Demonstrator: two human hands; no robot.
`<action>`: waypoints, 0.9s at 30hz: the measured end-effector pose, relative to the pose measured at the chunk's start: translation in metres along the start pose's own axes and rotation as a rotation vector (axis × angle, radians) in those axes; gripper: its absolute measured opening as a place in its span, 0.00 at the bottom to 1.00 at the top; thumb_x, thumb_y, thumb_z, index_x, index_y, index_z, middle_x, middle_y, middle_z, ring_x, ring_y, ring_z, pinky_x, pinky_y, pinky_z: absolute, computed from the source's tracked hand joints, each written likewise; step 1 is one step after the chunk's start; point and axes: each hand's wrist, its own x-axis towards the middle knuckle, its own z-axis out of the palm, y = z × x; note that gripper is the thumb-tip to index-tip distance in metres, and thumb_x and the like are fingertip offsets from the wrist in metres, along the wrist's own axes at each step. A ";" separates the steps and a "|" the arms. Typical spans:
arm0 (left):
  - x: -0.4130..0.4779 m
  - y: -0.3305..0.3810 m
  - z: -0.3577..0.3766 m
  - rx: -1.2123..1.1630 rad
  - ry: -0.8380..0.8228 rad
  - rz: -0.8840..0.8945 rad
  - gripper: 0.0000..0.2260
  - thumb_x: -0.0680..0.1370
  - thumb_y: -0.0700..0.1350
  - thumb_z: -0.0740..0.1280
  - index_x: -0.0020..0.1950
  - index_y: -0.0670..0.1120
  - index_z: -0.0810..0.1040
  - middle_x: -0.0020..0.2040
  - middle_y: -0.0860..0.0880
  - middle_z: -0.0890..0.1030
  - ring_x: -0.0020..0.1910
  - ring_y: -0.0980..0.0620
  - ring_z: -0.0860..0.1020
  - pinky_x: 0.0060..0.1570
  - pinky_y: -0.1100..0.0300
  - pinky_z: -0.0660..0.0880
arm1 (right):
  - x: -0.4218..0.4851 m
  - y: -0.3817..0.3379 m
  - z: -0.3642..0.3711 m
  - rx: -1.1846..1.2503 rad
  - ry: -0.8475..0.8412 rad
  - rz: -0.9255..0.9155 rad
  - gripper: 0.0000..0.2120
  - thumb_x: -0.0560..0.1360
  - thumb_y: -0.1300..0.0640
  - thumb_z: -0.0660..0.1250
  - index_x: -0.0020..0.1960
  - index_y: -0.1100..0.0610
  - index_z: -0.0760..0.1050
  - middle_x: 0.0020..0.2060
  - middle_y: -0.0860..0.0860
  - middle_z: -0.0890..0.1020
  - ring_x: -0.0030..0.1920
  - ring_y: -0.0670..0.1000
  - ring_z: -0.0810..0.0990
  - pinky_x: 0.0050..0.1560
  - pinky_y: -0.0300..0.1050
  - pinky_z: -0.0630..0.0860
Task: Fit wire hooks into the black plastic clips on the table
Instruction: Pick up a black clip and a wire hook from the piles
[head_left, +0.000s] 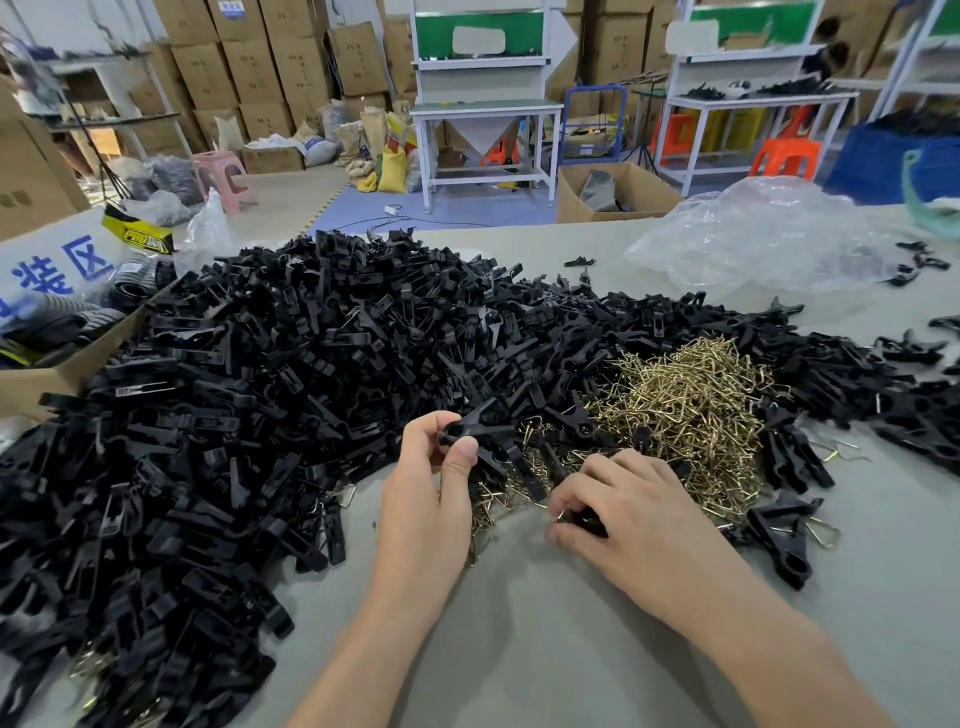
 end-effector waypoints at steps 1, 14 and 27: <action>0.000 0.000 0.000 -0.005 -0.002 -0.002 0.05 0.83 0.55 0.62 0.58 0.62 0.71 0.45 0.61 0.80 0.28 0.61 0.70 0.33 0.69 0.70 | -0.001 0.002 -0.001 -0.004 -0.021 0.004 0.14 0.78 0.34 0.56 0.59 0.37 0.72 0.52 0.34 0.70 0.58 0.41 0.63 0.65 0.36 0.52; 0.000 -0.002 0.001 -0.008 -0.003 -0.014 0.05 0.82 0.57 0.60 0.58 0.63 0.70 0.44 0.61 0.80 0.29 0.61 0.72 0.34 0.70 0.69 | -0.004 0.006 -0.002 0.059 0.018 -0.030 0.02 0.82 0.44 0.58 0.52 0.39 0.69 0.52 0.34 0.71 0.57 0.39 0.62 0.62 0.32 0.54; -0.009 0.011 0.003 -0.077 -0.021 0.011 0.08 0.80 0.59 0.58 0.59 0.64 0.69 0.47 0.59 0.80 0.47 0.57 0.79 0.47 0.57 0.74 | 0.004 0.002 -0.006 0.837 0.218 0.169 0.05 0.77 0.50 0.73 0.46 0.40 0.79 0.43 0.42 0.83 0.43 0.44 0.81 0.44 0.32 0.76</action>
